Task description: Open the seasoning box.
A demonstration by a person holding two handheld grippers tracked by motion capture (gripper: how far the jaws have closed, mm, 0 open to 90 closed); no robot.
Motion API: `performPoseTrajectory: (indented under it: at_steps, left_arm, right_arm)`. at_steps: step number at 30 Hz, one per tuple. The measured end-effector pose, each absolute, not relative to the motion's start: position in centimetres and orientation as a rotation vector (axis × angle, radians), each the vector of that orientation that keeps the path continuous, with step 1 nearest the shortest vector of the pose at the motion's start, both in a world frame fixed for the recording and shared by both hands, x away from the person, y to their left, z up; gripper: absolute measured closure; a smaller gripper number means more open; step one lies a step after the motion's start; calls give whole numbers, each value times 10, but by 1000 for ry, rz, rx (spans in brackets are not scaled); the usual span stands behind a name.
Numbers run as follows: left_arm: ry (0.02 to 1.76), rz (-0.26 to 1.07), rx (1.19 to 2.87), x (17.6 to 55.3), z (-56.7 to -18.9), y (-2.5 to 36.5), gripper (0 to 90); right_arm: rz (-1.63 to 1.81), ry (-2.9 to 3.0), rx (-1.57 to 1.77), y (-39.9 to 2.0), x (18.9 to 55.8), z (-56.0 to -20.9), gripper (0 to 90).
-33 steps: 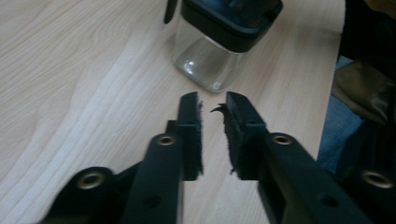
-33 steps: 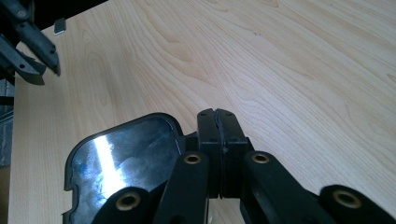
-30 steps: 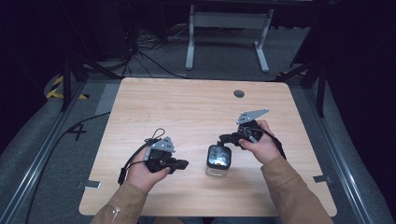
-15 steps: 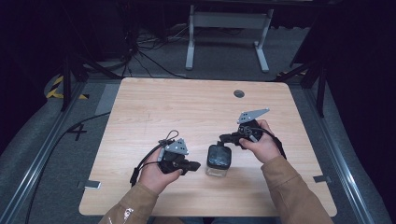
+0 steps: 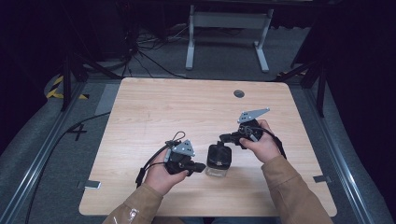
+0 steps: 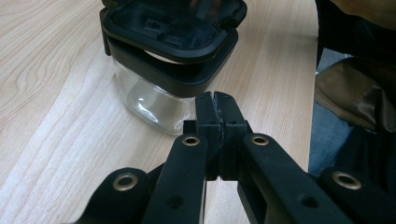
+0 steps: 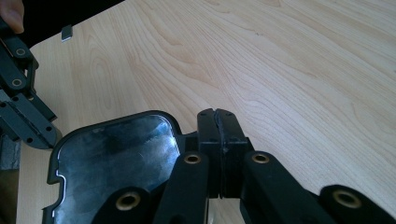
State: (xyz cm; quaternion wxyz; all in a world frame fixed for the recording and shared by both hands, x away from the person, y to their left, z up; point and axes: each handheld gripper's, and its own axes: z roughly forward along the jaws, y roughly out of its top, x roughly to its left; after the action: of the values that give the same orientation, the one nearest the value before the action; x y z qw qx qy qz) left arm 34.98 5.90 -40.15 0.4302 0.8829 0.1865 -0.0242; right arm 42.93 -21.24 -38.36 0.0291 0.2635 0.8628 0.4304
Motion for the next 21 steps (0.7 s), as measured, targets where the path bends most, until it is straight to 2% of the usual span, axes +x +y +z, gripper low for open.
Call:
performPoseTrajectory:
  at_steps: [21]
  left_arm:
    - [479, -44, 2149, 356, -398, 45, 899]
  right_arm:
    - [1349, 2596, 786, -216, 424, -381, 900]
